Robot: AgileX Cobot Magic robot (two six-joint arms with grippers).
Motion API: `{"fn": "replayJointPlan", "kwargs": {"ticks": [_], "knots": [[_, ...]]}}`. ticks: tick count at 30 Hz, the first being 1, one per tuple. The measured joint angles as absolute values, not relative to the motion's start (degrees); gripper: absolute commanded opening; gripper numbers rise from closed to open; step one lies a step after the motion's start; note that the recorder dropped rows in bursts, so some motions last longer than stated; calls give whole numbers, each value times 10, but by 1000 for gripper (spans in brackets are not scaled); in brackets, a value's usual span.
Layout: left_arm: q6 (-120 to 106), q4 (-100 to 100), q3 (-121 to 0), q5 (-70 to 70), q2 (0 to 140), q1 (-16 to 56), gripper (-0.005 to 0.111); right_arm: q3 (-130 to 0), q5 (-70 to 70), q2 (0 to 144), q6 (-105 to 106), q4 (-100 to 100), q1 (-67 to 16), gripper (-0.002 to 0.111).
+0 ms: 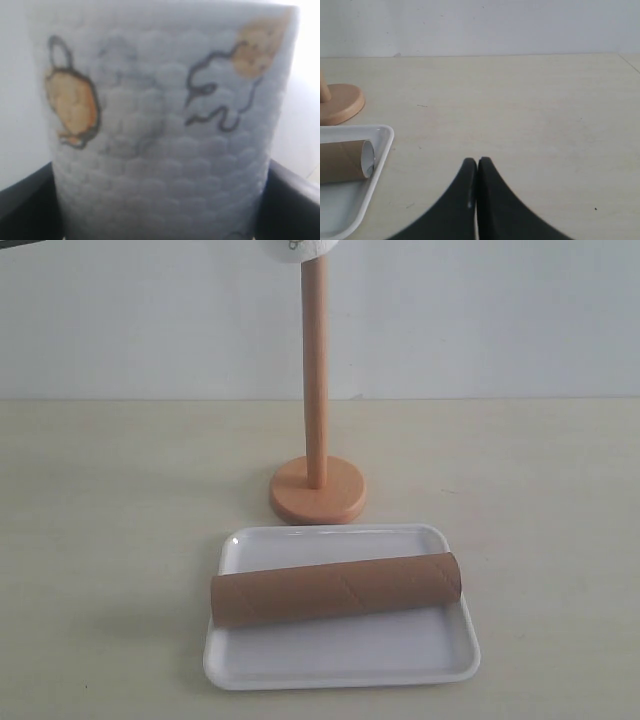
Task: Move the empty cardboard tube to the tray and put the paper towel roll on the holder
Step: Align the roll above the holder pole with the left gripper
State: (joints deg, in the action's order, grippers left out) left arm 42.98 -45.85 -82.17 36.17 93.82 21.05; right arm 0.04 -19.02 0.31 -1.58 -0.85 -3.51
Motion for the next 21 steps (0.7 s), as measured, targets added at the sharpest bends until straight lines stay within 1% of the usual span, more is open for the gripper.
{"fn": "replayJointPlan", "kwargs": {"ticks": [4, 10, 21], "knots": [[428, -460, -828, 340, 942, 210, 4, 0, -190, 3, -16, -8, -35, 0], [444, -488, -829, 344, 997, 214, 4, 0, -190, 3, -16, -8, -35, 0], [495, -547, -829, 348, 1008, 217, 4, 0, -190, 3, -16, -8, -35, 0]]}}
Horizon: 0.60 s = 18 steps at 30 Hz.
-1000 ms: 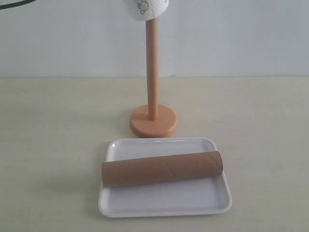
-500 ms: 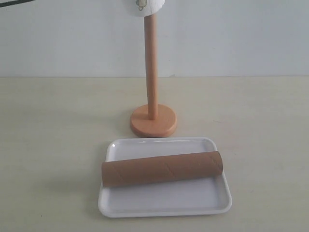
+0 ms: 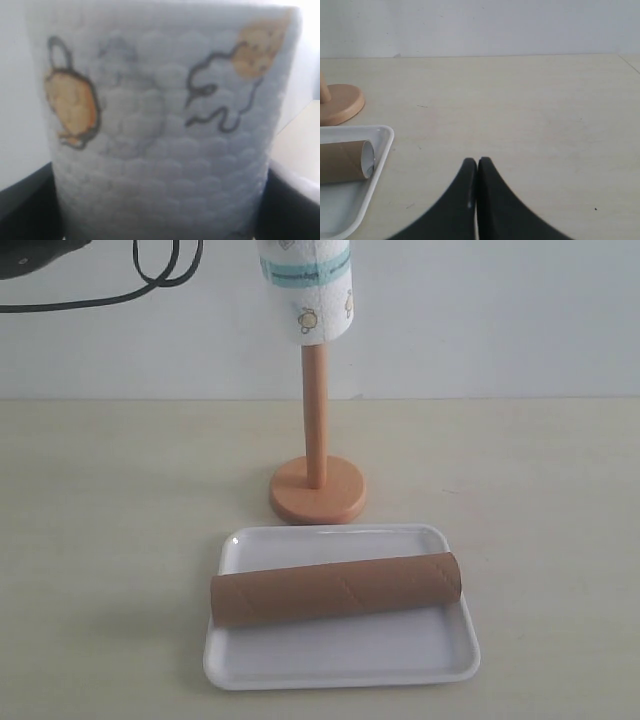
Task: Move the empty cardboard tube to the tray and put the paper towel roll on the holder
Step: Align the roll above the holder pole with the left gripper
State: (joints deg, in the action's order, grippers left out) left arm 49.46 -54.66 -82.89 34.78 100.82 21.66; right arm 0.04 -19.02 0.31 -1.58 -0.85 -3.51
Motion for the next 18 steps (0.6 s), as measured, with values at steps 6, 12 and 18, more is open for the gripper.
{"fn": "replayJointPlan", "kwargs": {"ticks": [6, 12, 18], "knots": [[522, -573, -828, 334, 1008, 217, 4, 0, -190, 3, -16, -8, -35, 0], [528, -582, -815, 331, 1008, 217, 4, 0, -190, 3, -16, -8, -35, 0], [528, -585, -808, 328, 1015, 217, 4, 0, -190, 3, -16, -8, -35, 0]]}}
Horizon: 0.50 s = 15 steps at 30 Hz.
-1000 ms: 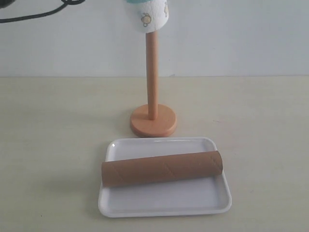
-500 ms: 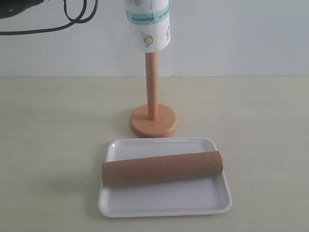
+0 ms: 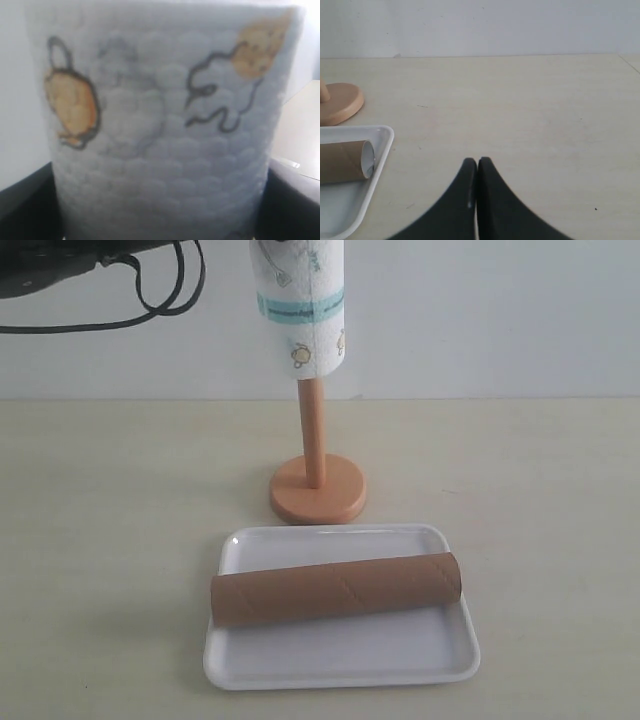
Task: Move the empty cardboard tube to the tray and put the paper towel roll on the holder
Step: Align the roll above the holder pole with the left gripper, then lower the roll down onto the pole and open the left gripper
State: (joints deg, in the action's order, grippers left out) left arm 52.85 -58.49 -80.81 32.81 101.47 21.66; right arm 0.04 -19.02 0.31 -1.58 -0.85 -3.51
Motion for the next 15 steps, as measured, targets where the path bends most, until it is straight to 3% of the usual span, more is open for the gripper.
{"fn": "replayJointPlan", "kwargs": {"ticks": [15], "knots": [[478, -557, -808, 356, 1093, 217, 4, 0, -190, 3, -16, -8, -35, 0]]}}
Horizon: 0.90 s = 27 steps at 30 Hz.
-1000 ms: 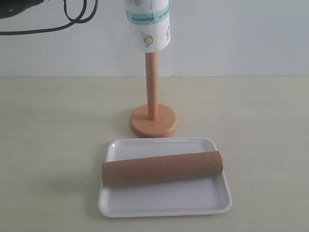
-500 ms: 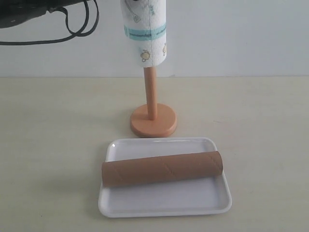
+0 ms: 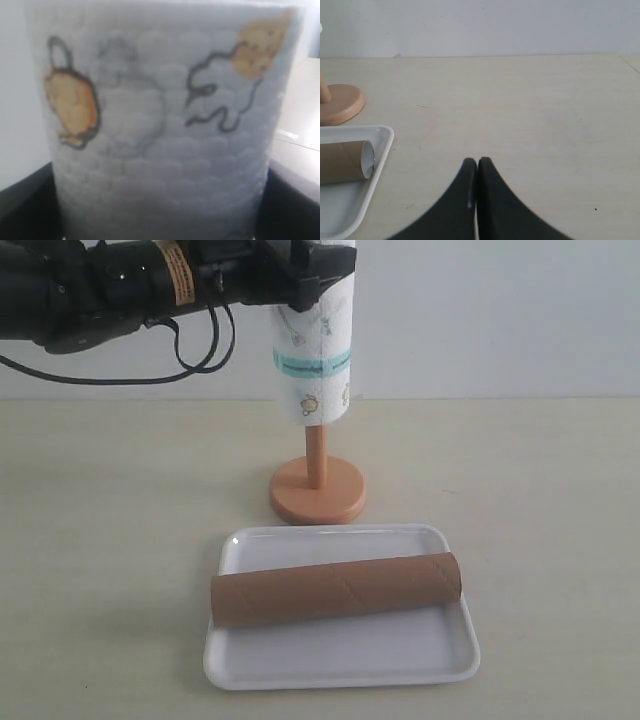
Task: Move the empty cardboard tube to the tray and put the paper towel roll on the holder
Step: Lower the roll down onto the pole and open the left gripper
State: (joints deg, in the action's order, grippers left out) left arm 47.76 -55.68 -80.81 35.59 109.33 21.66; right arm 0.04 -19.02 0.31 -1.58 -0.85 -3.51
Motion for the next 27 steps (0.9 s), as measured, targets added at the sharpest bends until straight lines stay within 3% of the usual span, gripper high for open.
{"fn": "replayJointPlan", "kwargs": {"ticks": [13, 14, 16, 17, 18, 19, 21, 27], "knots": [[434, -543, -808, 363, 1163, 217, 5, 0, -190, 3, -16, -8, -35, 0], [419, -532, -808, 366, 1174, 218, 9, 0, -190, 3, -16, -8, -35, 0], [409, -523, -808, 366, 1184, 218, 27, 0, -190, 3, -16, -8, -35, 0], [405, -522, -808, 366, 1186, 218, 45, 0, -190, 3, -16, -8, -35, 0], [402, -520, -808, 365, 1189, 218, 50, 0, -190, 3, -16, -8, -35, 0], [401, -519, -808, 365, 1189, 218, 66, 0, -190, 3, -16, -8, -35, 0], [400, -519, -808, 365, 1189, 218, 77, 0, -190, 3, -16, -8, -35, 0], [396, -507, -808, 370, 1189, 218, 81, 0, -190, 3, -16, -8, -35, 0]]}}
